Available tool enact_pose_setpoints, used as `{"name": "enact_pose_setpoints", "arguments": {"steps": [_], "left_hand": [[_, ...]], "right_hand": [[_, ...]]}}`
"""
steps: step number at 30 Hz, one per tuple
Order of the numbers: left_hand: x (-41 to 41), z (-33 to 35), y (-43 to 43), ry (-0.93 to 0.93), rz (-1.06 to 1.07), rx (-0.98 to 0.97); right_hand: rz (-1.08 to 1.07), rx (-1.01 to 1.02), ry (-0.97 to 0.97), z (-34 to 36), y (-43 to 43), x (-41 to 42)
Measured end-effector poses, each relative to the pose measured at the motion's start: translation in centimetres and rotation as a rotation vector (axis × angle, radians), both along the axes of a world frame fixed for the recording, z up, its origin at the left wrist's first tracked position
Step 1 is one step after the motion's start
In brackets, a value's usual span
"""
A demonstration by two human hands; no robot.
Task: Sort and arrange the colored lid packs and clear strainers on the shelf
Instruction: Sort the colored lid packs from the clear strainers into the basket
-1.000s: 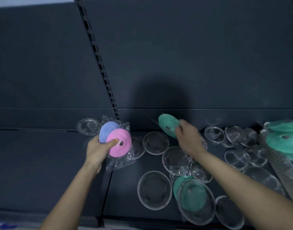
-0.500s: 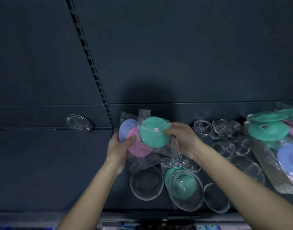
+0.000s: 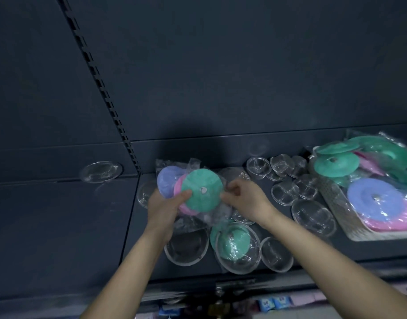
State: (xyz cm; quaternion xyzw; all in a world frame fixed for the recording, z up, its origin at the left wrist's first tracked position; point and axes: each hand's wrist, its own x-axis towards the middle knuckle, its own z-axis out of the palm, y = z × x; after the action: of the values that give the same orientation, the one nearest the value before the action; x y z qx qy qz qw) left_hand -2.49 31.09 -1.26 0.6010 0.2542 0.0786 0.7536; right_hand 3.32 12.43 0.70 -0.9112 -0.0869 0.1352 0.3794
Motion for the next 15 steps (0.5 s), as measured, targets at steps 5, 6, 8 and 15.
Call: {"name": "enact_pose_setpoints", "arguments": {"steps": [5, 6, 8, 15], "left_hand": [[-0.9, -0.2, -0.3, 0.037, 0.165, 0.004], [-1.1, -0.1, -0.4, 0.044, 0.207, -0.020], [-1.8, 0.1, -0.6, 0.056, 0.267, -0.044], [-4.2, 0.1, -0.4, 0.081, 0.373, -0.062]], "right_hand": [[0.346, -0.423, 0.094, -0.1, -2.8, -2.7], [0.380, -0.460, 0.106, -0.4, -3.0, -3.3], [0.446, -0.556, 0.110, -1.3, -3.3, -4.6], [0.454, -0.549, -0.002, -2.8, -3.7, -5.0]]}}
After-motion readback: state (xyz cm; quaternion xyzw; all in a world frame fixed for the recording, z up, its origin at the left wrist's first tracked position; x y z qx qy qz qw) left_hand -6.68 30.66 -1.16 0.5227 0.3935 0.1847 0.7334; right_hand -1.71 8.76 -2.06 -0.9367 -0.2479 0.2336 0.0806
